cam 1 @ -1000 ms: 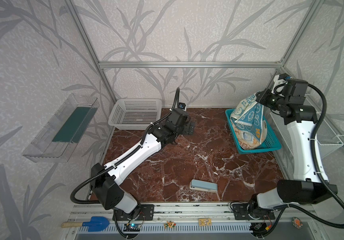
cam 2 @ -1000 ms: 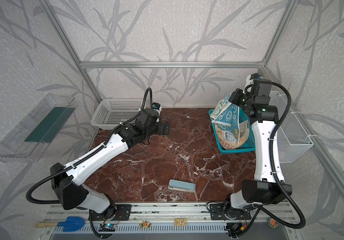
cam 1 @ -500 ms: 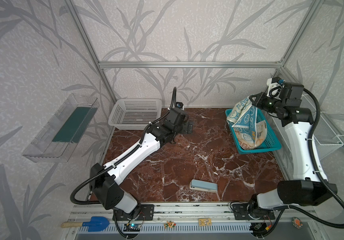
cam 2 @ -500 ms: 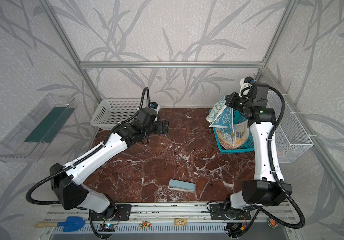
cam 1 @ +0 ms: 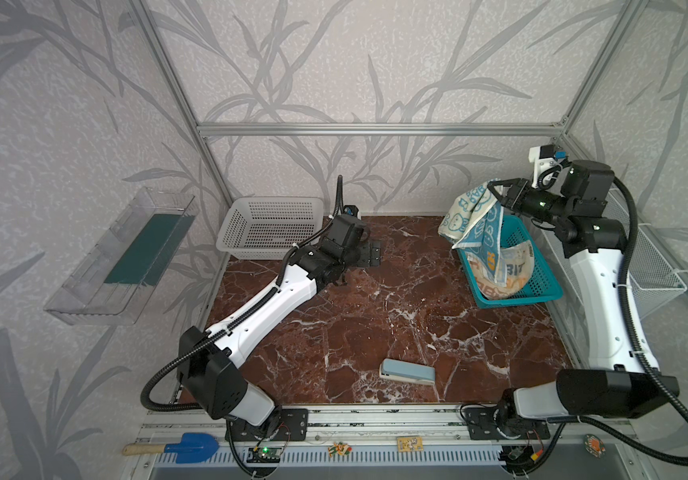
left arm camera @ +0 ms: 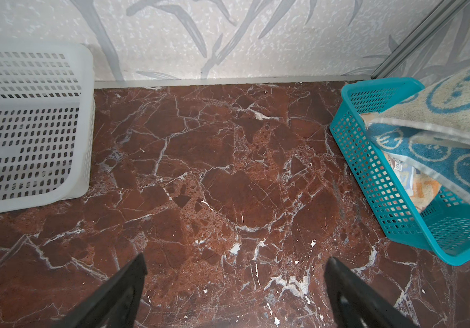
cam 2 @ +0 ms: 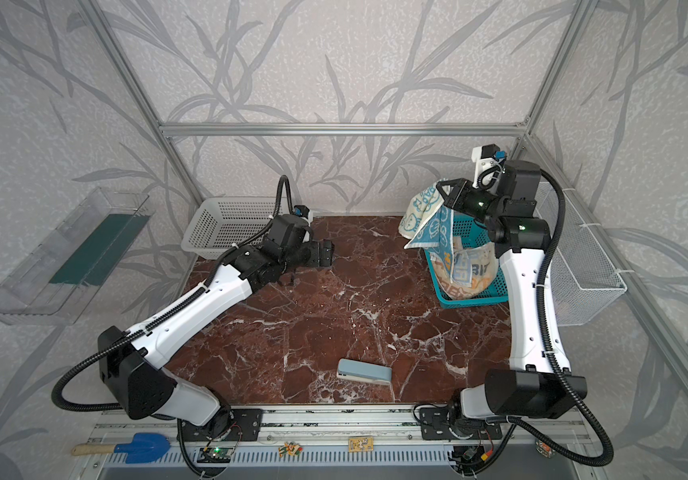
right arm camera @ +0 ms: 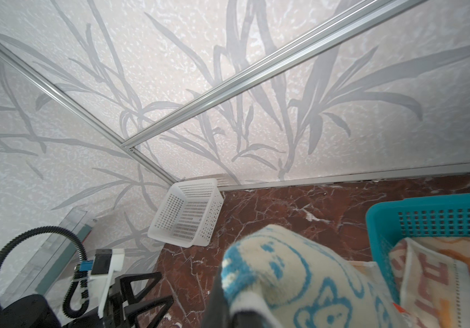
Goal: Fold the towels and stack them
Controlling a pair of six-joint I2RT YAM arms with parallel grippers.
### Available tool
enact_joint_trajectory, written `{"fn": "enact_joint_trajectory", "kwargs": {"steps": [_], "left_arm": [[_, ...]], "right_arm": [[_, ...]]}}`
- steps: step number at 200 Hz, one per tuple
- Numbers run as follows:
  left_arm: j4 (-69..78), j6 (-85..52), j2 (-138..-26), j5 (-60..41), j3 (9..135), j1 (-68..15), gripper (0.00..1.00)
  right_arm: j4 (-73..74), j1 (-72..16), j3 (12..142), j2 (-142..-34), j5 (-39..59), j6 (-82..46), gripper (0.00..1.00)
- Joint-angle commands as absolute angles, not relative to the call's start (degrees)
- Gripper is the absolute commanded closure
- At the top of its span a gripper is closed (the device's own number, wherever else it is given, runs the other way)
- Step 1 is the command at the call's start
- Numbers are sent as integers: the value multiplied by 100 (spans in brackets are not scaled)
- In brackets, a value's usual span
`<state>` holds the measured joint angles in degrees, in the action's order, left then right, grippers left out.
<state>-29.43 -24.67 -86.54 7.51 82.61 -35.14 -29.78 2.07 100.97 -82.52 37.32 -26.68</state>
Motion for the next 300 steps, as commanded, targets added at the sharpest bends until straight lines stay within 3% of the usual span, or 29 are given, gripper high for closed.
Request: {"fn": "enact_joint_trajectory", "kwargs": {"steps": [1,44,72,94,117,144,181,227,300], "left_arm": [[-3041,-2764,-8379,656,8162,-3318,1],[-3093,-2829,-8022,646,7952,-2903,1],[-3095,-2905,-7702,712,7673,-2633,1],[-3119,-2934,-7537,677,7500,-2493,1],[-3183,-2920,-7488,609,7396,-2452,1],[-3248,-2948,-7495,489,7324,-2443,1],[-3297,-3063,-7460,273,7202,-2440,1],[-3320,-3183,-7415,211,6888,-2428,1],[-3324,-3538,-7244,-421,6479,-1960,1]], "right_arm": [[-2752,-465,10267,-8266,3754,-2709,100],[-3140,-2002,11245,-9038,3499,-2387,100],[-2726,-2092,10827,-9369,3838,-2684,100],[-2825,-2054,10232,-9581,3539,-2462,97],[-2994,-1917,9570,-9746,3131,-2236,73],[-3389,-1806,9312,-10112,2767,-1927,33],[-4183,-1883,9235,-10042,2545,-1565,10],[-4158,-2555,8302,-10071,2412,-1678,10],[-4389,-3914,8749,-11273,1570,-2074,29]]}}
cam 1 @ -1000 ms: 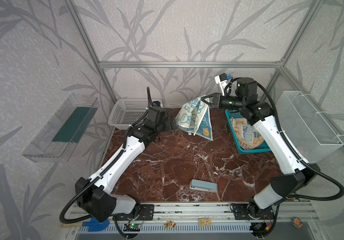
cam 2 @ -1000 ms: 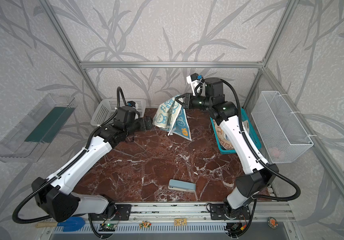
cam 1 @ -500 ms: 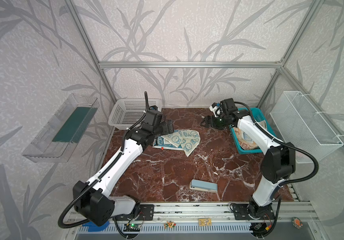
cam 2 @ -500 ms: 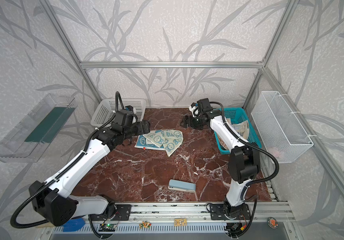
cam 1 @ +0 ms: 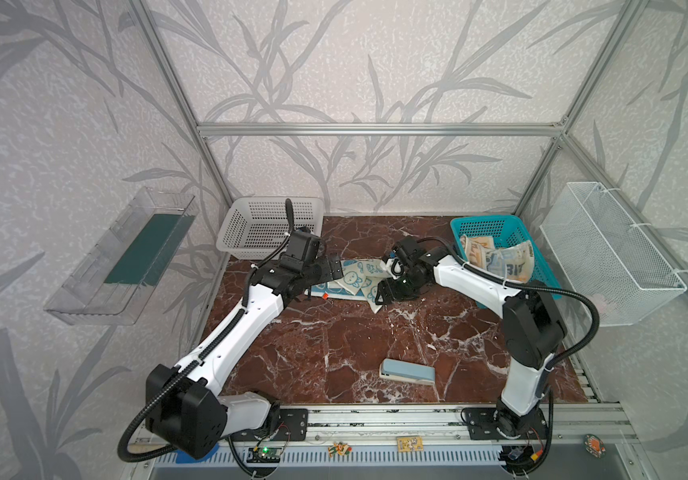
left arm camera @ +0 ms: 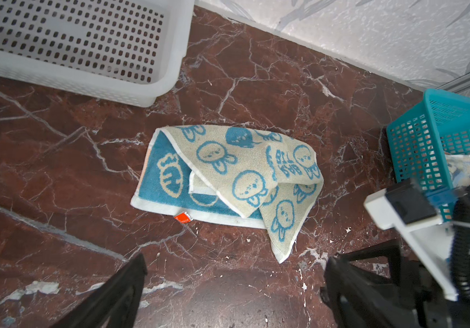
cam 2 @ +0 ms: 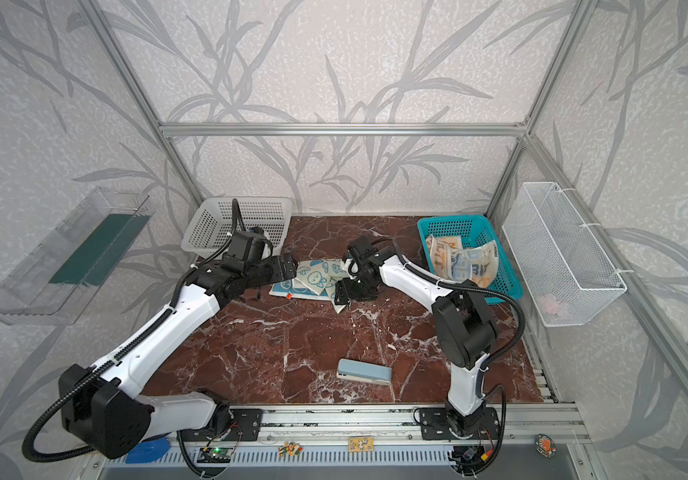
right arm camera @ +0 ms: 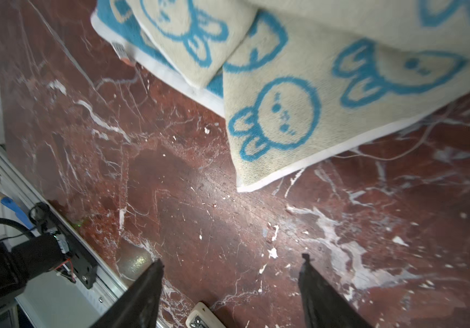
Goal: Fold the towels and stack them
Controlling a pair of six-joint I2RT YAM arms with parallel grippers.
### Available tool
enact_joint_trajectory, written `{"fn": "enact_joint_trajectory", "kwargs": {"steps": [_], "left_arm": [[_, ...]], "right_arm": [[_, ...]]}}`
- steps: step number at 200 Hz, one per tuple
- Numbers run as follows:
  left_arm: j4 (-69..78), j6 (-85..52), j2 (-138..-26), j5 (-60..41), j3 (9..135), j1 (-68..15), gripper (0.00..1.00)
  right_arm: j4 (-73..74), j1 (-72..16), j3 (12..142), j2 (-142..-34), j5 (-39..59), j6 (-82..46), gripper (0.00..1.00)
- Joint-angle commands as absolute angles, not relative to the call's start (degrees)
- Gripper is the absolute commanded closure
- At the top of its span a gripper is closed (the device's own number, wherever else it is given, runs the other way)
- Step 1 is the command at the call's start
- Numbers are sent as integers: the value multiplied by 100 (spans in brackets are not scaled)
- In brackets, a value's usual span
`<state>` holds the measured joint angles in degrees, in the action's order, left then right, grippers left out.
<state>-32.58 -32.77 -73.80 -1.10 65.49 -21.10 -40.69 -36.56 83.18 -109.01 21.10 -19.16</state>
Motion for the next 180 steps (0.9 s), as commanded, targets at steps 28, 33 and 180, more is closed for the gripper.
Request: {"fn": "enact_joint_trajectory", "kwargs": {"steps": [28,33,180], "left_arm": [[-3160,-3766,-7298,-889,6294,-1745,1],[-3107,-3827,-7321,-1018,6245,-1696,1],[-3051,-4157,-7599,-1767,5854,-1362,1]], "right_arm": [[-4404,-4077,8987,-11666,1329,-2263,37],[-4381,-4091,8998,-11707,1288,-2297,38],[-4835,-4188,9756,-12686,579,-2496,68]]}}
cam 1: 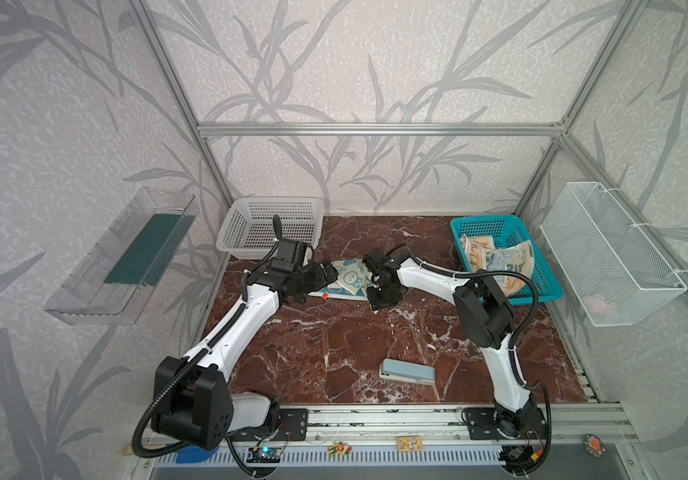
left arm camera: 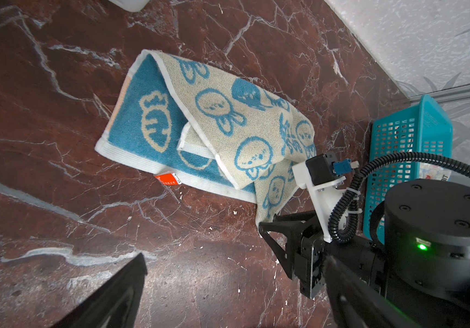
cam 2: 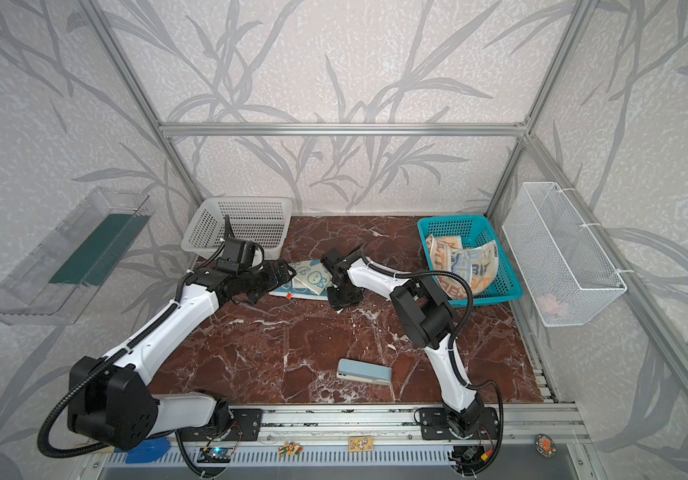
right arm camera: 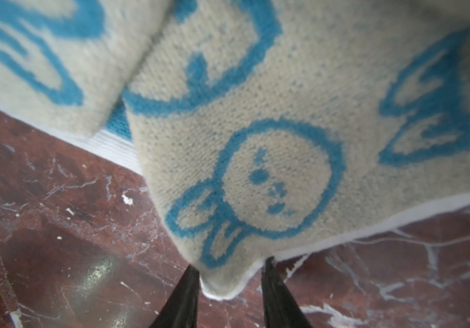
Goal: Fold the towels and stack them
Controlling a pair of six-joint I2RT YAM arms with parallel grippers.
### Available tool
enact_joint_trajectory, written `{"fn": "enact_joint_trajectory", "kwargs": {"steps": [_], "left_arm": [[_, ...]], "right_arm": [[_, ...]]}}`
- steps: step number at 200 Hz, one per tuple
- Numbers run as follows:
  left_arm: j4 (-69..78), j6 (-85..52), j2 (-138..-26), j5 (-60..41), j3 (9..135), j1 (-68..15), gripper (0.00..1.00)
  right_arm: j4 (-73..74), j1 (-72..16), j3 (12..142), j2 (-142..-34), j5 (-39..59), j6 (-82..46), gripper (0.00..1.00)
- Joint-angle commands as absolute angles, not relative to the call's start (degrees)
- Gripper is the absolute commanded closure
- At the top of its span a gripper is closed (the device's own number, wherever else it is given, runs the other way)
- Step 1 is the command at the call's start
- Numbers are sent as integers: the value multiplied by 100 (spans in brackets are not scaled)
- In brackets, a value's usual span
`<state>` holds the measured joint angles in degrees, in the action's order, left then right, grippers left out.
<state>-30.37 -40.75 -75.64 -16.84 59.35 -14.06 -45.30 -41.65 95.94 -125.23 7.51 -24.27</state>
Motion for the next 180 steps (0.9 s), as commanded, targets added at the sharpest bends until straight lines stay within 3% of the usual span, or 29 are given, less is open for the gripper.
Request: {"fn": "enact_joint_trajectory", "kwargs": {"steps": [1,27,65,112,180], "left_arm": [[-3055,-4162,-7601,-1767,5849,-1362,1],[-3125,-4117,-7602,-1771,5864,-1367,1],[-3396,-3884,-7640,-1603,5924,-1402,1],[-3470,-3702,-8089,-1542,5968,-1793,1],[-3407,-3914,-8824,-1590,6492,-2255,1]], "right_arm": [[-4835,-4190,9756,-12689,575,-2496,68],[-4908,-4192,9692,-12677,513,-2487,80],[-5099,-4192,9697,-12278,387,-2332,87],[-5633,-4162,10093,-11776,368,-2001,88],[-6293,-3857,10839,-11068,883,-1499,98]]}}
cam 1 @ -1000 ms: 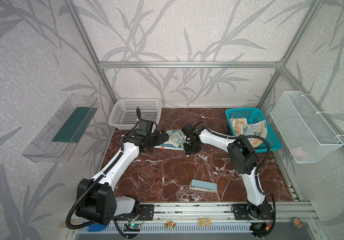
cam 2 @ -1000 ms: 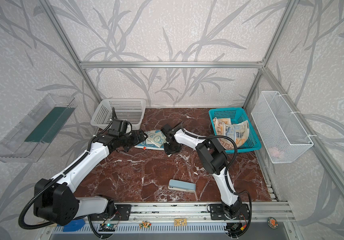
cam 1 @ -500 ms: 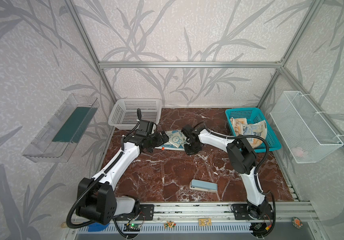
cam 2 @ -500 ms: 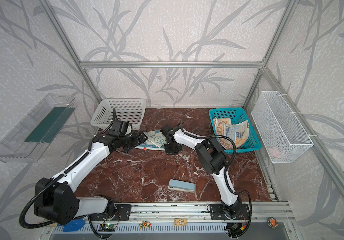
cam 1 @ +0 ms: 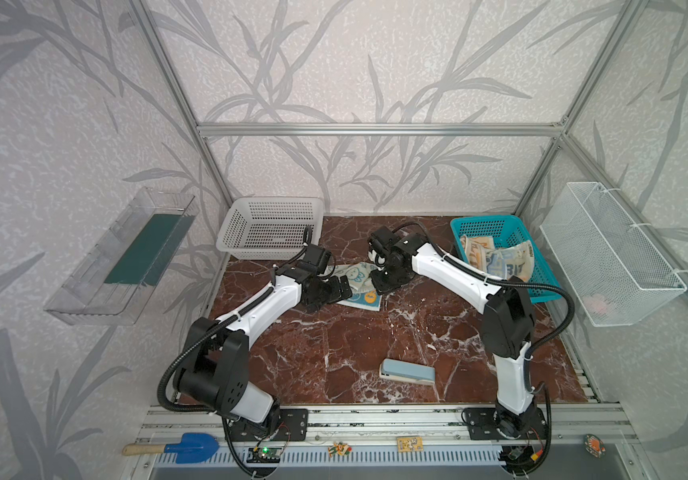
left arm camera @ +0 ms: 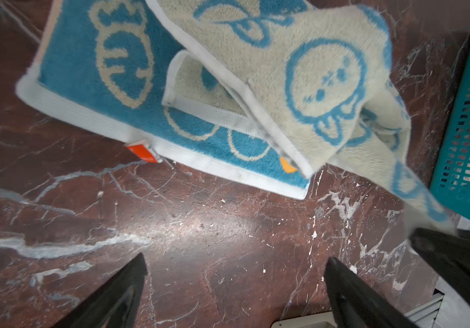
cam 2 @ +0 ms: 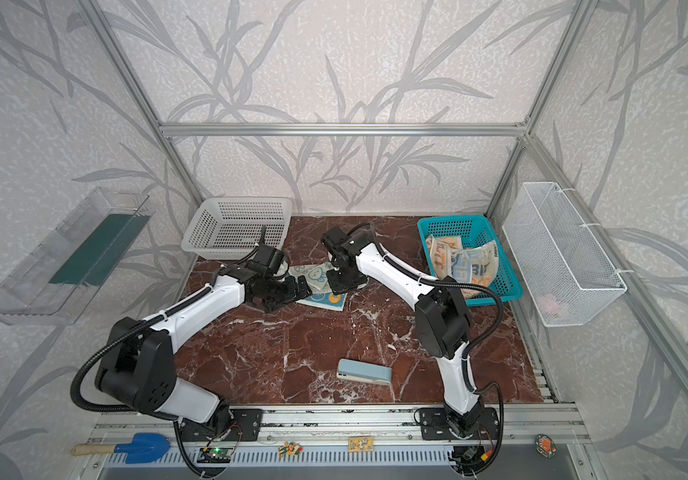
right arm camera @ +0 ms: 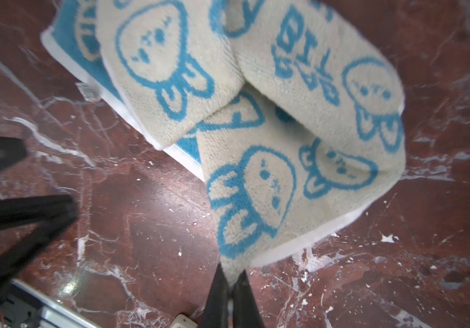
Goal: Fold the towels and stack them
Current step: 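Lift the towel corner with the right gripper while left gripper hovers near the towel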
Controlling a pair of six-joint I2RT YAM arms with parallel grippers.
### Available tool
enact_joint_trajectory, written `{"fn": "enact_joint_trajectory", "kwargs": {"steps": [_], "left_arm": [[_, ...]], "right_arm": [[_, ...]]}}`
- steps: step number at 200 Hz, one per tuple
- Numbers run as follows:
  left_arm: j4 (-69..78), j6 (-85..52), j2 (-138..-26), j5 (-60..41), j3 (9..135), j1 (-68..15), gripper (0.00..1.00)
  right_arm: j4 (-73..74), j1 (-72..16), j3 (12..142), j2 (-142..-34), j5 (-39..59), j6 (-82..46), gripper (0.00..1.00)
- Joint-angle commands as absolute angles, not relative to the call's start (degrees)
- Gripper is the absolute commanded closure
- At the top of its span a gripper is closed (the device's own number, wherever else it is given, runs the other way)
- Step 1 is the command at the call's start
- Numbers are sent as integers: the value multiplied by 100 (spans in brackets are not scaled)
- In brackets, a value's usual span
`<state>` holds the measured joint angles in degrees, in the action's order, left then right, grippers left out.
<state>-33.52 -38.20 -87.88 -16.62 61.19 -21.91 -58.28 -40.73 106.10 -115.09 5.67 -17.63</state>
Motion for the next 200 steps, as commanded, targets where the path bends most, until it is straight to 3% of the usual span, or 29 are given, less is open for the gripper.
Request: {"fn": "enact_joint_trajectory", "kwargs": {"steps": [1,49,85,158,200], "left_arm": [[-3400,-3921,-8829,-1586,6498,-2252,1],[-3305,-4028,-9361,-1670,6893,-2323,1],[-3540,-3659,-9728,-1617,7339,-2851,1],[-3965,-3518,-10693,-1748,7842,-3580,2],[-4472,-3488,-11631,-1871,8668,-3555,26]], "right_arm": [[-6293,-3844,10838,-11054,903,-1497,99],[-6079,-3018,10408,-10697,1439,-1376,99],[-5798,-2563,9638,-10740,1644,-1304,100],[-5228,-2177,9105,-10976,2177,-1441,100],[-5000,-2025,8920,-10925,2356,-1612,100]]}}
